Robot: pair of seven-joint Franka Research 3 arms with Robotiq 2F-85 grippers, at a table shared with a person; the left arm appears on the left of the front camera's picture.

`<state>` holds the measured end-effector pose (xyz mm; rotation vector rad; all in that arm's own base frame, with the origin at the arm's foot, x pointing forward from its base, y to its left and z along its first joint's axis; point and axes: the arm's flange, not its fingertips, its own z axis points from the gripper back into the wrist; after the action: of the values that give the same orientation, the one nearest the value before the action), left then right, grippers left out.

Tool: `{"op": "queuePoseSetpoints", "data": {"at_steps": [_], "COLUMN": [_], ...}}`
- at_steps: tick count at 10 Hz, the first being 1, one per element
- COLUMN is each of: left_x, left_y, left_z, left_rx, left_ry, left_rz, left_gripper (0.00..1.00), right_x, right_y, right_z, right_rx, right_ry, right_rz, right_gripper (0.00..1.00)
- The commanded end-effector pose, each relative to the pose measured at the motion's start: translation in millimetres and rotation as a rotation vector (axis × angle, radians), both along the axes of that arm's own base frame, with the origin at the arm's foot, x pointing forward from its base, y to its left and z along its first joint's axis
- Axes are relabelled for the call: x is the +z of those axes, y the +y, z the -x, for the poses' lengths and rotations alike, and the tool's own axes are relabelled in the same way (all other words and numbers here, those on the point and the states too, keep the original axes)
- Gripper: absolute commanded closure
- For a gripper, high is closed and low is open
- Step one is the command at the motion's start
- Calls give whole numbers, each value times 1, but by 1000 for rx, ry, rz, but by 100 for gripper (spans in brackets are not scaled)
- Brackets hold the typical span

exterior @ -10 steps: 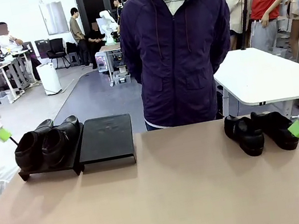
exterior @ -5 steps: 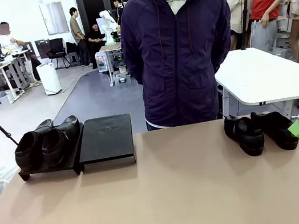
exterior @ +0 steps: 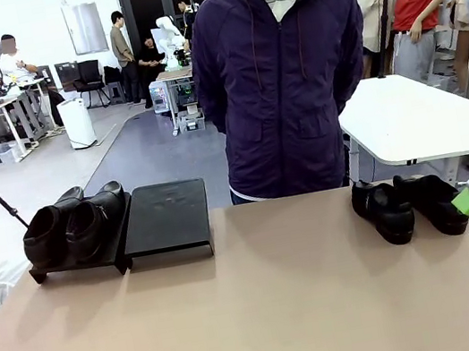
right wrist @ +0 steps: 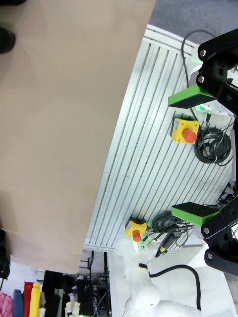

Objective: Organize the shoes by placing them on the stand.
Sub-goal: Pick up one Shoe and place it in the middle of the table.

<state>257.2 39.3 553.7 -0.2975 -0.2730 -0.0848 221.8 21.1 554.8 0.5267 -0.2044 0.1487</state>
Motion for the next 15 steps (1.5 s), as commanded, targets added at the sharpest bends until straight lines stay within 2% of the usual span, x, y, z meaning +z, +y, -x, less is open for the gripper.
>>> {"op": "queuePoseSetpoints", "data": {"at_steps": [1, 8, 10, 11, 13, 14, 15], "left_x": [0, 0, 0, 0, 0, 0, 0], "left_y": [1, 1, 1, 1, 1, 1, 1], "left_z": [0, 0, 0, 0, 0, 0, 0], "left_rx": [18, 18, 18, 18, 18, 18, 18], "left_ry": [-8, -8, -8, -8, -8, -8, -8], "left_rz": [9, 9, 9, 9, 9, 9, 9], "left_gripper": [0, 0, 0, 0, 0, 0, 0], "right_x": [1, 0, 12, 9, -16, -29, -35], "right_y": [-2, 0, 3, 4, -3, -2, 2], "right_z": [0, 0, -63, -106, -167, -181, -179], "right_rx": [22, 0, 41, 18, -126, -157, -161], "right_ry": [-9, 0, 64, 95, 147, 136, 70], "right_rz": [-18, 0, 168, 336, 627, 676, 685], "right_gripper": [0, 0, 0, 0, 0, 0, 0]}}
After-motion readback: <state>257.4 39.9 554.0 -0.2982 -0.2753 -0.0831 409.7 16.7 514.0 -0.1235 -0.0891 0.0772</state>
